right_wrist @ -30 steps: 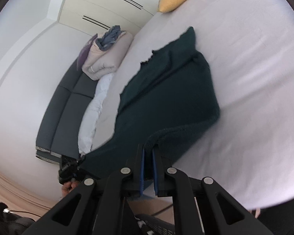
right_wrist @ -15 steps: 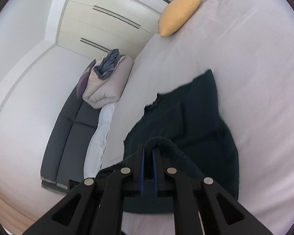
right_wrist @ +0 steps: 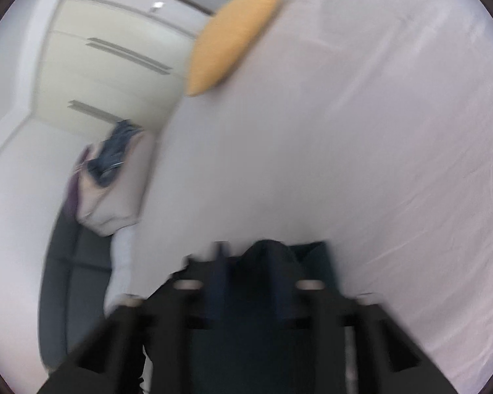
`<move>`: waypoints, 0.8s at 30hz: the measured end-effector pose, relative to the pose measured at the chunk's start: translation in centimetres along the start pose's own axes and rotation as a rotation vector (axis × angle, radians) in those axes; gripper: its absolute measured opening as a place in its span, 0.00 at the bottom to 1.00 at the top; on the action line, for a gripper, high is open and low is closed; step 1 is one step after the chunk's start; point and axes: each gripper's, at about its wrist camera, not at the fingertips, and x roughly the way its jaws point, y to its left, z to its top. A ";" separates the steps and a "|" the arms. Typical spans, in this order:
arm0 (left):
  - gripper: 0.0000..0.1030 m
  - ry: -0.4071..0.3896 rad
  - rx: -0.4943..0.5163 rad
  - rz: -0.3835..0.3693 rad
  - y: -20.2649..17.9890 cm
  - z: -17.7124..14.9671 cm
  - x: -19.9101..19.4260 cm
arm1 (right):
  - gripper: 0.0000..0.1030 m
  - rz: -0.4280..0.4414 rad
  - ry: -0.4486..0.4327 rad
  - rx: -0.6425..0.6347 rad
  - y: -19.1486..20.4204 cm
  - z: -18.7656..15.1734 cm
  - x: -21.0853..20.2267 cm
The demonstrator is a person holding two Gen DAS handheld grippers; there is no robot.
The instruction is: Fold small clothes
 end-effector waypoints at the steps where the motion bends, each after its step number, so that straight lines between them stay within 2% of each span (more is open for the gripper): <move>1: 0.32 -0.008 -0.007 -0.005 0.4 0.1 -0.1 | 0.58 0.001 -0.007 0.011 -0.3 -0.1 0.0; 2: 0.58 -0.026 0.001 -0.018 0.7 0.2 -0.6 | 0.62 0.016 -0.019 0.004 -0.6 -0.5 -0.3; 3: 0.77 -0.043 0.003 -0.035 0.8 0.3 -1.3 | 0.64 0.014 -0.030 -0.019 -0.7 -1.0 -0.8; 5: 0.88 -0.089 -0.011 -0.014 0.9 0.5 -2.8 | 0.66 -0.018 -0.039 -0.047 -0.9 -2.1 -1.8; 6: 0.89 -0.104 -0.017 -0.013 1.0 0.4 -3.6 | 0.66 -0.019 -0.038 -0.057 -1.0 -2.8 -2.4; 9: 0.89 -0.098 0.063 0.001 0.0 -1.2 -5.1 | 0.66 -0.038 -0.035 -0.115 -0.7 -4.9 -4.4; 15: 0.89 -0.076 0.221 0.123 -0.9 -7.4 -5.1 | 0.66 -0.154 -0.010 -0.346 0.8 -10.4 -7.1; 17: 0.89 -0.050 0.271 0.177 -0.6 -9.2 -4.0 | 0.66 -0.186 0.003 -0.380 0.8 -11.8 -7.2; 19: 0.84 -0.023 0.299 0.212 0.2 -10.6 -3.5 | 0.65 -0.228 0.013 -0.404 0.5 -12.8 -7.2; 22: 0.66 -0.025 0.362 0.277 0.7 -12.4 -3.3 | 0.62 -0.271 0.015 -0.396 -0.2 -13.9 -7.4; 24: 0.45 -0.022 0.397 0.328 0.9 -13.3 -3.0 | 0.58 -0.275 0.023 -0.402 -0.5 -14.4 -7.5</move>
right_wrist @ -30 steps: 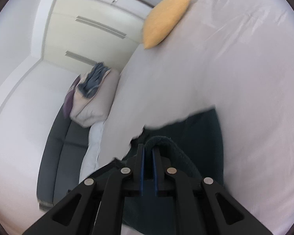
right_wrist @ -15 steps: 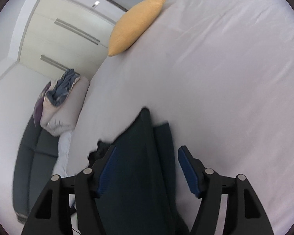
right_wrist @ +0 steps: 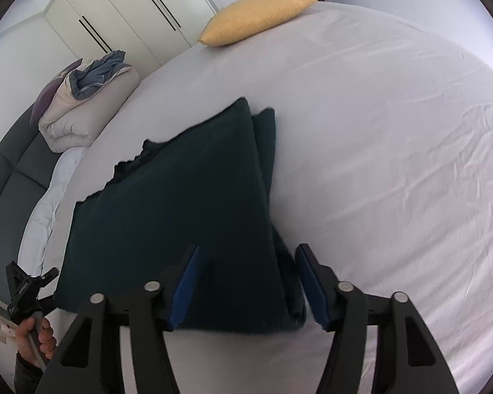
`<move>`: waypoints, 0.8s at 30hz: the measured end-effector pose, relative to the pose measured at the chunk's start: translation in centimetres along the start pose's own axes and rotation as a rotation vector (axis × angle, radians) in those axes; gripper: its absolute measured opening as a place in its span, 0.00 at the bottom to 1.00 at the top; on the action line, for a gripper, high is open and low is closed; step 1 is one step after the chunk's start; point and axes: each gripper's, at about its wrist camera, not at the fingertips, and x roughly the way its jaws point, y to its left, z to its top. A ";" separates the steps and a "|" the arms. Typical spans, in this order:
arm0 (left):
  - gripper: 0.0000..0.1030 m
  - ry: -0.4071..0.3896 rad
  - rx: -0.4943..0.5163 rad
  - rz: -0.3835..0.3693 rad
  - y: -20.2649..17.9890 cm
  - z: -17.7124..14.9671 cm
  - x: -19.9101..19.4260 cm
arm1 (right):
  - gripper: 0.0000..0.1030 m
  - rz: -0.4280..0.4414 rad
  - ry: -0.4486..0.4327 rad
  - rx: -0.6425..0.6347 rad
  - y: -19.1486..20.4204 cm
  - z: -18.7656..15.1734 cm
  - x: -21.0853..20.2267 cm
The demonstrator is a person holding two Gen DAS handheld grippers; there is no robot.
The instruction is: Fold small clothes
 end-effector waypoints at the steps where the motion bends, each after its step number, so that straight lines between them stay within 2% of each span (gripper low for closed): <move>1: 0.39 0.000 0.013 0.034 0.1 -0.2 0.2 | 0.53 -0.013 0.001 -0.016 0.1 -0.4 -0.1; 2: 0.30 0.000 0.018 0.051 0.1 -0.3 0.4 | 0.44 -0.026 0.006 -0.033 0.4 -0.6 0.1; 5: 0.21 0.004 0.070 0.089 -0.1 -0.9 0.8 | 0.22 -0.085 0.012 -0.076 0.5 -1.4 0.3; 7: 0.16 0.006 0.103 0.116 -0.1 -1.2 0.3 | 0.16 -0.083 0.013 -0.071 0.3 -1.5 0.1; 12: 0.11 0.005 0.118 0.120 -0.1 -1.4 0.0 | 0.11 -0.069 0.009 -0.020 0.0 -1.8 -0.7; 22: 0.11 0.004 0.101 0.099 0.6 -1.5 -0.3 | 0.10 0.018 0.034 0.079 -2.0 -2.3 0.1; 24: 0.11 -0.002 0.107 0.107 0.5 -1.7 -0.6 | 0.11 -0.003 0.027 0.055 -1.3 -2.5 -0.4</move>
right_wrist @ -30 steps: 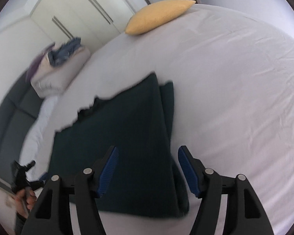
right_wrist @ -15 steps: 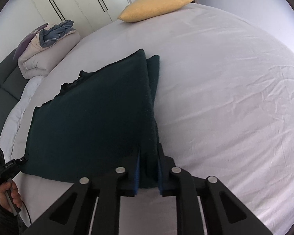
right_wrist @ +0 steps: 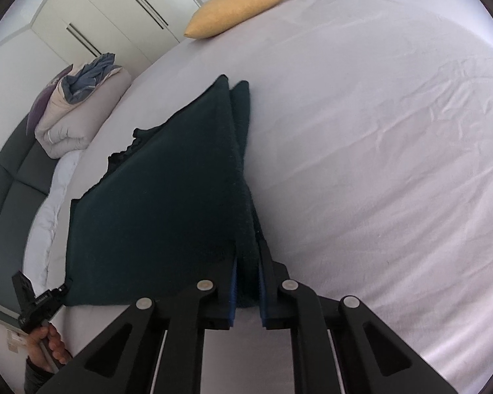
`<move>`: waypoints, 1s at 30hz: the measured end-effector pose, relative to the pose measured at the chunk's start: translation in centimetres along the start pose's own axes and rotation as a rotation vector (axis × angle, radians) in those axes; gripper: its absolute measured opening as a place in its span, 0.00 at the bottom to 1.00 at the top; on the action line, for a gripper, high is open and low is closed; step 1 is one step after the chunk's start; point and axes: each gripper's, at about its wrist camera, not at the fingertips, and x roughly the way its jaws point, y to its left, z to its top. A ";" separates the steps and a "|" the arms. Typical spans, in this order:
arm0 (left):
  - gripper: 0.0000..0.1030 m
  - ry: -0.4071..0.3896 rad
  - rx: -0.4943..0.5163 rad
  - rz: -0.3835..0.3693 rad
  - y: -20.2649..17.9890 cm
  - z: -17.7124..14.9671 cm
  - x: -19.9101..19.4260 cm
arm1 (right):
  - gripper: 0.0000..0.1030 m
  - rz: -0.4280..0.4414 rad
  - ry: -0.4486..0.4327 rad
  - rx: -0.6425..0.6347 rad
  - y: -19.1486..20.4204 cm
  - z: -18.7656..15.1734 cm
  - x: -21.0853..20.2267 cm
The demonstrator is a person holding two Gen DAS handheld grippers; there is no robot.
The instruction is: Fold small clothes
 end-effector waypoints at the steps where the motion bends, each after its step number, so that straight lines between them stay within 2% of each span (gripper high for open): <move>1: 0.11 -0.002 -0.004 -0.001 0.1 0.0 0.0 | 0.11 -0.019 -0.004 -0.025 0.5 -0.2 -0.2; 3: 0.11 -0.004 -0.016 -0.009 0.4 -0.3 -0.2 | 0.11 -0.024 -0.009 -0.033 0.5 -0.4 -0.1; 7: 0.11 0.003 -0.043 -0.043 1.5 -0.4 -0.4 | 0.09 0.036 -0.015 0.021 -1.1 -0.2 0.5; 9: 0.11 0.002 -0.060 -0.064 2.0 -0.5 -0.5 | 0.09 0.025 -0.022 -0.006 -0.7 -0.3 0.3; 15: 0.10 -0.032 -0.024 -0.019 1.2 -1.2 -1.3 | 0.10 0.012 -0.030 -0.005 -0.5 -0.5 0.0; 23: 0.09 -0.050 -0.049 -0.020 1.6 -2.2 -2.1 | 0.10 -0.034 -0.036 -0.034 0.3 -0.6 -0.1; 30: 0.09 -0.051 -0.047 -0.017 1.7 -2.4 -2.0 | 0.10 -0.021 -0.040 -0.018 -0.3 -0.9 -0.3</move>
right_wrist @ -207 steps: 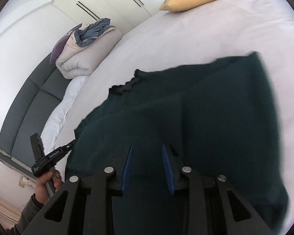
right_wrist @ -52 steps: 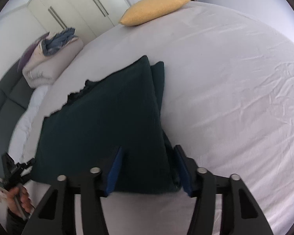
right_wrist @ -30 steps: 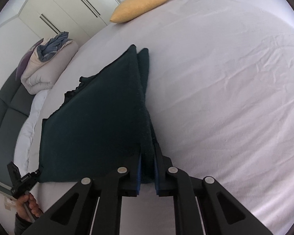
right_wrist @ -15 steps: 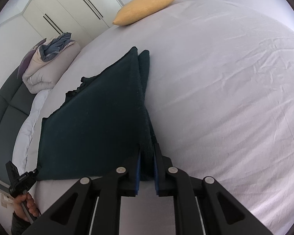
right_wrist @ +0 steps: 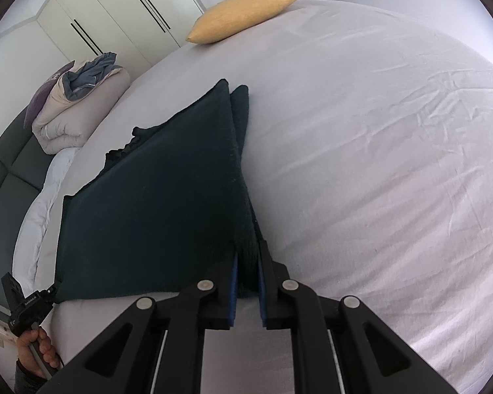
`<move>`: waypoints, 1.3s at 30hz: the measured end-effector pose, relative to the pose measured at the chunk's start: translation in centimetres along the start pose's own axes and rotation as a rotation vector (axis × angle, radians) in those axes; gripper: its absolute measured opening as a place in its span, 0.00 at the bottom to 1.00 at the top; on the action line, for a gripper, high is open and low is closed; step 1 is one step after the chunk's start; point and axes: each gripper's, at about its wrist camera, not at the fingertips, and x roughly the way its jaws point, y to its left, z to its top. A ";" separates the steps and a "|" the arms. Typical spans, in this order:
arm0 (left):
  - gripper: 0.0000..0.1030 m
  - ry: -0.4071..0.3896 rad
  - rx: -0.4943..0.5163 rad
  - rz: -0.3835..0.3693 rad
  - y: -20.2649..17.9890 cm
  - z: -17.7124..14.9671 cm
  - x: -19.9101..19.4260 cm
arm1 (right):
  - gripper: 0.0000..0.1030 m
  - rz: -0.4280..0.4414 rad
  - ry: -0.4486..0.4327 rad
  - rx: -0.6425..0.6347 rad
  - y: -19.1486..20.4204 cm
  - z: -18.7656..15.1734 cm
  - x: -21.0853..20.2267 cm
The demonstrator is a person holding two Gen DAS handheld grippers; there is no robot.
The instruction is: Fold small clothes
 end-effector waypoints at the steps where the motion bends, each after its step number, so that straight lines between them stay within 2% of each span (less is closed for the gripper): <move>1: 0.09 -0.001 0.000 0.003 0.0 -0.1 0.0 | 0.10 0.004 0.002 0.002 -0.1 0.0 0.1; 4: 0.12 -0.006 0.015 0.019 -0.3 -0.2 -0.2 | 0.10 0.021 0.019 -0.004 -0.4 0.3 0.2; 6: 0.12 -0.004 0.005 0.006 -0.2 -0.2 -1.1 | 0.23 0.030 0.026 0.010 -0.6 0.8 -0.5; 7: 0.12 0.000 0.005 0.004 -0.2 -0.3 -1.5 | 0.40 0.016 0.023 0.026 -0.8 0.8 -1.0; 8: 0.12 0.006 0.001 0.008 -0.1 -0.3 -2.1 | 0.47 0.004 -0.011 0.068 -1.4 1.0 -2.2; 10: 0.12 0.001 0.001 0.032 -0.1 -0.4 -3.5 | 0.47 0.008 -0.066 0.101 -2.2 1.4 -3.9; 12: 0.12 -0.056 0.049 0.073 -1.3 0.3 -5.5 | 0.47 0.013 -0.109 0.126 -2.5 2.1 -5.3; 14: 0.12 -0.110 0.105 0.074 -3.5 1.6 -6.8 | 0.47 0.063 -0.119 0.123 -1.7 2.8 -5.7; 16: 0.12 -0.133 0.184 0.043 -6.7 3.5 -6.4 | 0.47 0.153 -0.110 0.076 1.0 3.8 -5.1; 20: 0.12 -0.115 0.312 0.015 -11.7 6.5 -1.6 | 0.47 0.319 -0.047 0.002 6.9 5.4 -1.5; 22: 0.12 -0.061 0.310 -0.027 -12.8 7.7 2.0 | 0.47 0.354 -0.009 -0.040 10.1 6.1 1.3; 23: 0.12 -0.051 0.315 -0.017 -13.1 7.9 3.3 | 0.47 0.371 0.010 -0.048 11.0 6.3 2.3; 25: 0.12 -0.031 0.312 0.028 -12.7 8.2 6.3 | 0.47 0.441 0.067 -0.044 13.0 6.7 5.6; 26: 0.12 -0.005 0.283 0.050 -11.7 8.2 8.0 | 0.47 0.444 0.091 -0.037 13.8 6.9 7.3; 27: 0.12 0.006 0.252 0.037 -10.7 8.2 8.8 | 0.47 0.437 0.112 -0.035 14.2 7.1 9.1; 28: 0.12 -0.002 0.220 -0.009 -9.5 8.0 9.1 | 0.47 0.430 0.129 -0.034 14.3 7.0 10.2; 30: 0.12 -0.027 0.159 -0.095 -7.1 7.6 8.8 | 0.41 0.388 0.145 -0.012 13.7 7.1 12.1; 31: 0.12 -0.029 0.149 -0.114 -6.6 7.5 8.6 | 0.35 0.411 0.136 0.010 12.8 7.1 12.5; 33: 0.12 -0.038 0.141 -0.116 -5.8 7.1 8.0 | 0.33 0.449 0.108 0.052 11.1 7.6 12.4; 35: 0.12 -0.047 0.143 -0.107 -5.4 6.6 7.5 | 0.30 0.436 0.060 0.099 8.4 8.1 11.9; 38: 0.12 -0.056 0.125 -0.111 -4.7 6.1 6.8 | 0.16 0.477 0.028 0.194 3.6 8.6 11.0; 39: 0.12 -0.060 0.105 -0.119 -4.3 6.1 6.5 | 0.16 0.452 0.003 0.212 2.3 8.6 10.3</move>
